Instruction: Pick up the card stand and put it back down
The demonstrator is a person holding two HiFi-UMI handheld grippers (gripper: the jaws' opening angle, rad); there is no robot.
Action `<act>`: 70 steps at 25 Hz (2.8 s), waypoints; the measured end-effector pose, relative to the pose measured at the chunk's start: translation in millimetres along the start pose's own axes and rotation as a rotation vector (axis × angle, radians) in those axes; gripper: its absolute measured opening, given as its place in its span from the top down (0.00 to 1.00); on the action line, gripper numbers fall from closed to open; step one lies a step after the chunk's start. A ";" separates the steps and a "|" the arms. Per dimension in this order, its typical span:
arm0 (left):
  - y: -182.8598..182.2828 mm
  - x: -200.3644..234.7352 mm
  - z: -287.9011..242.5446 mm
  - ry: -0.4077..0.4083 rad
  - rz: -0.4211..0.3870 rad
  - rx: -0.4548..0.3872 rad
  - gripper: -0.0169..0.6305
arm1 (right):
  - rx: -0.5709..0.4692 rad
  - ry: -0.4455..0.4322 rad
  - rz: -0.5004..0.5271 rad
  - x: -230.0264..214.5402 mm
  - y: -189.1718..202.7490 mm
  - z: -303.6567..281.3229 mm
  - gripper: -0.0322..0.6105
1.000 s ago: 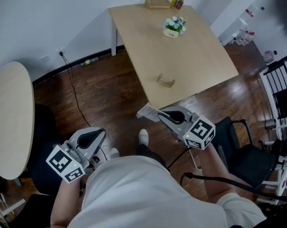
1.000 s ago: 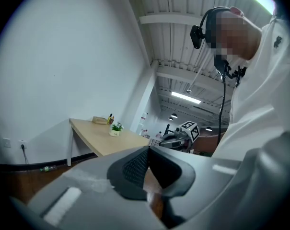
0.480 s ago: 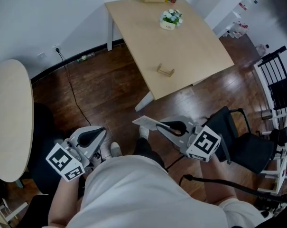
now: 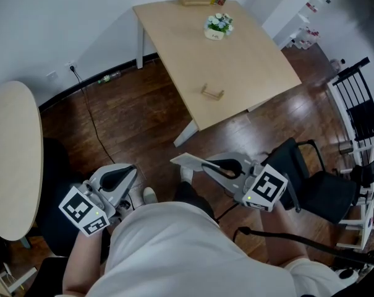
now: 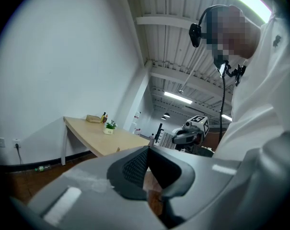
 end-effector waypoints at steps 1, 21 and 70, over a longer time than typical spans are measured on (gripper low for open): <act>-1.4 1.2 -0.4 -0.002 0.003 -0.007 0.98 | -0.001 0.002 0.002 -2.2 -0.5 0.6 0.92; -28.2 27.0 -79.1 -0.089 0.005 -0.004 0.98 | -0.001 0.023 0.041 -163.4 10.7 12.1 0.92; -64.5 71.6 -221.8 -0.300 0.064 0.055 0.98 | 0.105 -0.077 -0.005 -407.5 115.7 -76.9 0.92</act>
Point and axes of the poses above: the fingertips, and each gripper's own axes: z backward along the fingers, x to its left, y out of its underside, the point moved 7 cm from there along z, backward along the fingers, and after that the axes turned 8 degrees about y, right-handed, at the moved point
